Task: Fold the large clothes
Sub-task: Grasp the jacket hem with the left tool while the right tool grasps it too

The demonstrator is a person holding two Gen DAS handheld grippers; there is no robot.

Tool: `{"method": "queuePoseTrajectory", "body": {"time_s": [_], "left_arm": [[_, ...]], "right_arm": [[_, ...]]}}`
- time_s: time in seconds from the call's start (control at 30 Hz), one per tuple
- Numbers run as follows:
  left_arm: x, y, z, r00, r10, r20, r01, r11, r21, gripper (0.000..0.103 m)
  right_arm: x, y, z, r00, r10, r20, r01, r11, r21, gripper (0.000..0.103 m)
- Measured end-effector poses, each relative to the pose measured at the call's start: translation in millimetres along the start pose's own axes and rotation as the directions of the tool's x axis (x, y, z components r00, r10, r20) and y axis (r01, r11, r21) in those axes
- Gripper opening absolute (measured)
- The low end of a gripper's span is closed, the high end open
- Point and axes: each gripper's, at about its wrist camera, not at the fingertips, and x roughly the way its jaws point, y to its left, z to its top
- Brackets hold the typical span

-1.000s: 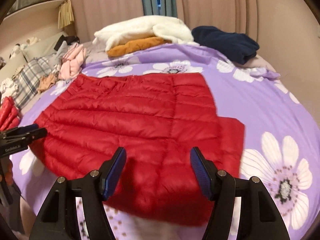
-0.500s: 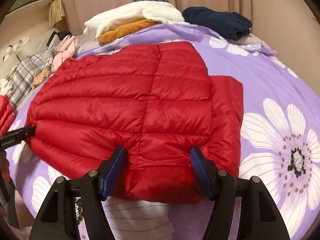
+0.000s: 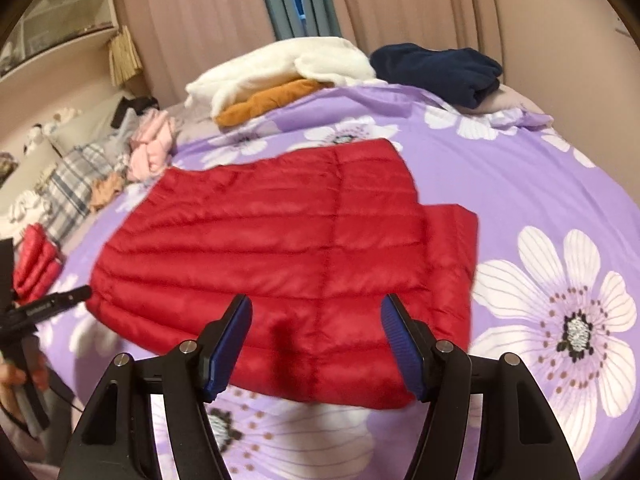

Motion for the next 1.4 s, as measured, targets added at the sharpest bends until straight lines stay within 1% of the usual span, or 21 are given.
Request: {"method": "queuePoseTrajectory", "body": {"time_s": [0.1,0.23,0.3,0.33,0.4,0.43,0.53,0.6,0.7,0.83,0.87,0.9,0.93,0.97,1.0,1.03,1.07,1.13,1.2,1.3,1.4], "left_arm": [[2,21,2,0.995,-0.098,-0.018,0.094,0.985,-0.147,0.08],[19,46,-1,0.969,-0.238,-0.064,0.205,0.923,-0.326,0.08],[28,51,-1,0.954,-0.288,-0.081,0.238,0.895,-0.377,0.081],[35,53,-3,0.943,-0.319,-0.094,0.254,0.875,-0.411,0.081],[41,55,-3,0.929,-0.356,-0.098,0.278,0.851,-0.446,0.083],[44,55,-2,0.927,-0.364,-0.094,0.285,0.843,-0.456,0.084],[51,48,6,0.918,-0.391,-0.075,0.313,0.826,-0.469,0.088],[55,45,11,0.915,-0.396,-0.073,0.318,0.822,-0.472,0.088],[67,37,16,0.915,-0.396,-0.078,0.316,0.823,-0.471,0.088],[78,31,23,0.924,-0.374,-0.072,0.299,0.829,-0.473,0.088],[80,31,24,0.928,-0.365,-0.072,0.291,0.832,-0.472,0.087],[82,31,26,0.932,-0.357,-0.071,0.284,0.836,-0.469,0.081],[82,30,27,0.937,-0.342,-0.076,0.272,0.846,-0.459,0.074],[83,30,27,0.938,-0.337,-0.08,0.268,0.852,-0.451,0.07],[83,30,28,0.94,-0.33,-0.081,0.263,0.858,-0.442,0.063],[82,28,29,0.942,-0.326,-0.079,0.264,0.866,-0.425,0.055],[82,26,31,0.944,-0.322,-0.077,0.264,0.873,-0.411,0.051],[73,19,37,0.95,-0.306,-0.064,0.266,0.898,-0.349,0.039],[63,7,43,0.958,-0.283,-0.043,0.261,0.926,-0.273,0.036],[45,-17,51,0.97,-0.241,-0.005,0.238,0.961,-0.143,0.033],[31,-41,55,0.973,-0.228,0.034,0.229,0.973,-0.034,0.033]], "right_arm": [[3,11,4,1.0,0.027,0.001,-0.027,1.0,-0.016,0.066],[6,25,6,0.998,0.066,0.001,-0.066,0.997,-0.029,0.066],[9,33,7,0.997,0.082,0.003,-0.082,0.996,-0.04,0.066],[10,36,7,0.996,0.087,0.002,-0.087,0.995,-0.043,0.066],[14,42,7,0.995,0.103,-0.004,-0.103,0.993,-0.048,0.066],[17,44,6,0.994,0.107,-0.009,-0.108,0.993,-0.051,0.066],[26,51,8,0.993,0.116,-0.022,-0.117,0.992,-0.057,0.066],[31,56,12,0.992,0.124,-0.02,-0.125,0.99,-0.059,0.066],[39,64,18,0.992,0.127,-0.003,-0.127,0.99,-0.063,0.066],[51,78,29,0.991,0.13,0.029,-0.127,0.989,-0.073,0.066],[54,83,31,0.991,0.126,0.04,-0.122,0.989,-0.081,0.061],[57,85,33,0.992,0.12,0.045,-0.116,0.99,-0.085,0.058],[60,88,35,0.993,0.114,0.045,-0.109,0.99,-0.086,0.052],[65,90,36,0.993,0.113,0.043,-0.109,0.99,-0.085,0.043],[71,91,36,0.993,0.112,0.037,-0.109,0.991,-0.08,0.04],[77,92,35,0.994,0.104,0.025,-0.102,0.992,-0.071,0.035],[87,92,33,0.996,0.093,0.001,-0.093,0.994,-0.062,0.03],[100,92,28,0.997,0.073,-0.033,-0.075,0.995,-0.058,0.026],[108,90,24,0.997,0.064,-0.05,-0.067,0.996,-0.054,0.025],[112,88,22,0.996,0.06,-0.066,-0.063,0.997,-0.05,0.024],[114,86,22,0.995,0.062,-0.077,-0.065,0.997,-0.047,0.024]]}}
